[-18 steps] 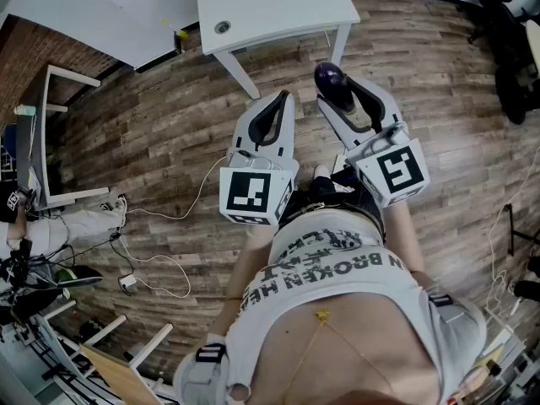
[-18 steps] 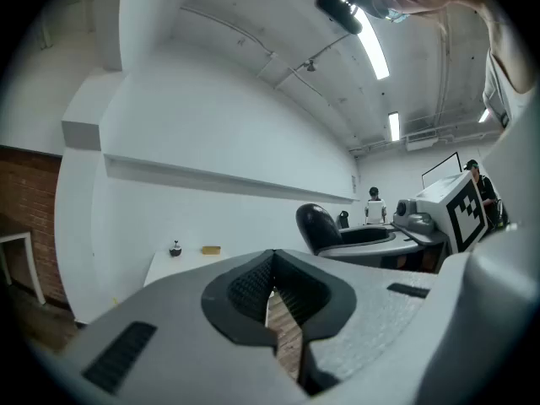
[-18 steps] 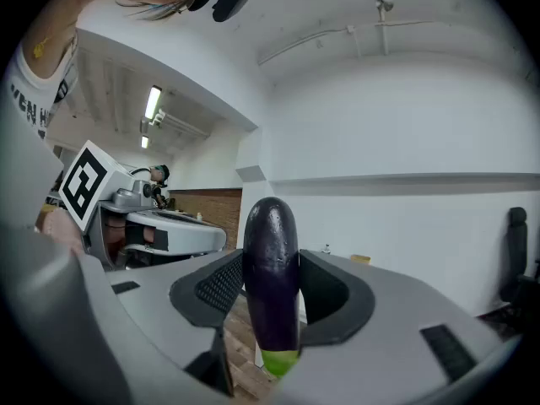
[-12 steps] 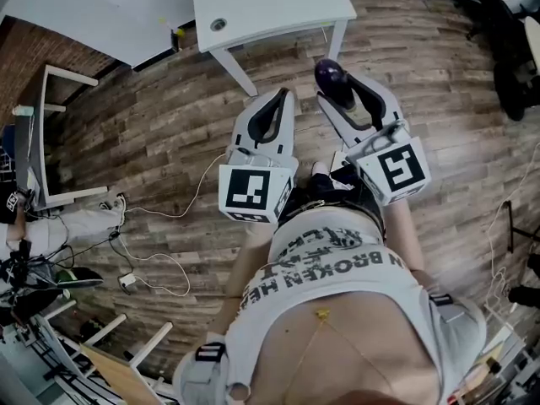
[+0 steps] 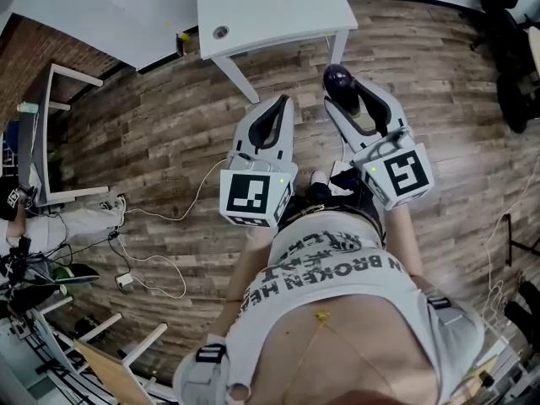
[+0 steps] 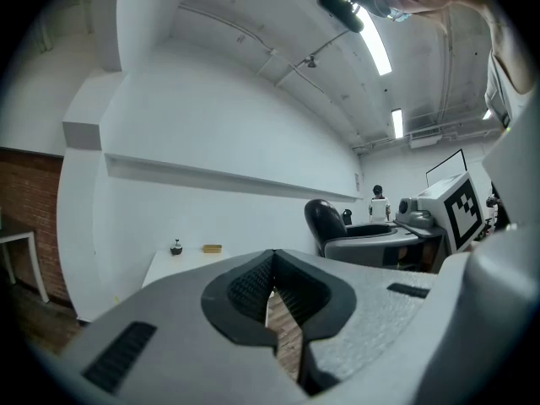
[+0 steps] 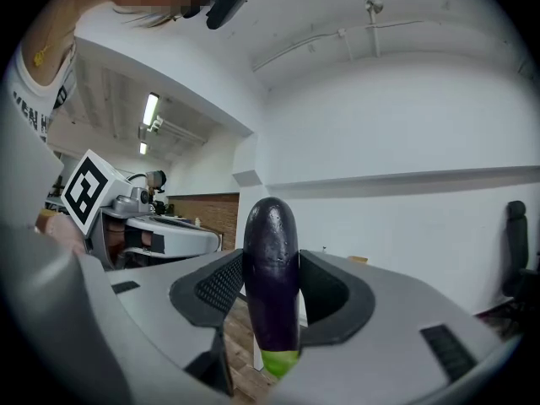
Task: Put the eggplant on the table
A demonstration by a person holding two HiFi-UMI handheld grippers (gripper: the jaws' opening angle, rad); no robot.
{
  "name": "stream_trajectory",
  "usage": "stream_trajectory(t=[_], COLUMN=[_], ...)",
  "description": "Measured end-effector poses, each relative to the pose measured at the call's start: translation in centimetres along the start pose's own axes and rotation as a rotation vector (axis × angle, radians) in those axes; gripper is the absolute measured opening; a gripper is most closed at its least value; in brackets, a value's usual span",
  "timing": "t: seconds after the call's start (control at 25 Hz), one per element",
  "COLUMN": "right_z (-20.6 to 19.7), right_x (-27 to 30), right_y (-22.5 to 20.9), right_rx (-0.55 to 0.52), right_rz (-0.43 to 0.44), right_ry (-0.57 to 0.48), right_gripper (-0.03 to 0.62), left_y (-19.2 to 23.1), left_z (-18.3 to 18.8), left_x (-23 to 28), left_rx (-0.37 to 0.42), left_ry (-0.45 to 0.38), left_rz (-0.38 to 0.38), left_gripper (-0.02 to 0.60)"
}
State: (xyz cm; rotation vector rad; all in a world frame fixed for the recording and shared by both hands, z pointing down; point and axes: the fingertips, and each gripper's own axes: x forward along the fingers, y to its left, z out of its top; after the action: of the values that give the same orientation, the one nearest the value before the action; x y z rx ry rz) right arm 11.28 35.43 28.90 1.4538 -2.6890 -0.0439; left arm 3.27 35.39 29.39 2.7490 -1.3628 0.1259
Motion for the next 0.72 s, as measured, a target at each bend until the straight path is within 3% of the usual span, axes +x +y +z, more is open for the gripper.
stream_trajectory(t=[0.32, 0.72], right_z=[-0.9, -1.4], right_x=[1.9, 7.0], right_y=[-2.0, -1.8], right_rx=[0.024, 0.016], right_rz=[0.033, 0.034], right_ry=[0.008, 0.031], right_gripper=[0.205, 0.206], left_y=[0.9, 6.2], left_z=[-1.1, -1.7], left_x=[1.1, 2.9], left_rx=[-0.032, -0.054], left_ry=[0.017, 0.017], left_rz=[0.053, 0.059], left_gripper=[0.005, 0.005])
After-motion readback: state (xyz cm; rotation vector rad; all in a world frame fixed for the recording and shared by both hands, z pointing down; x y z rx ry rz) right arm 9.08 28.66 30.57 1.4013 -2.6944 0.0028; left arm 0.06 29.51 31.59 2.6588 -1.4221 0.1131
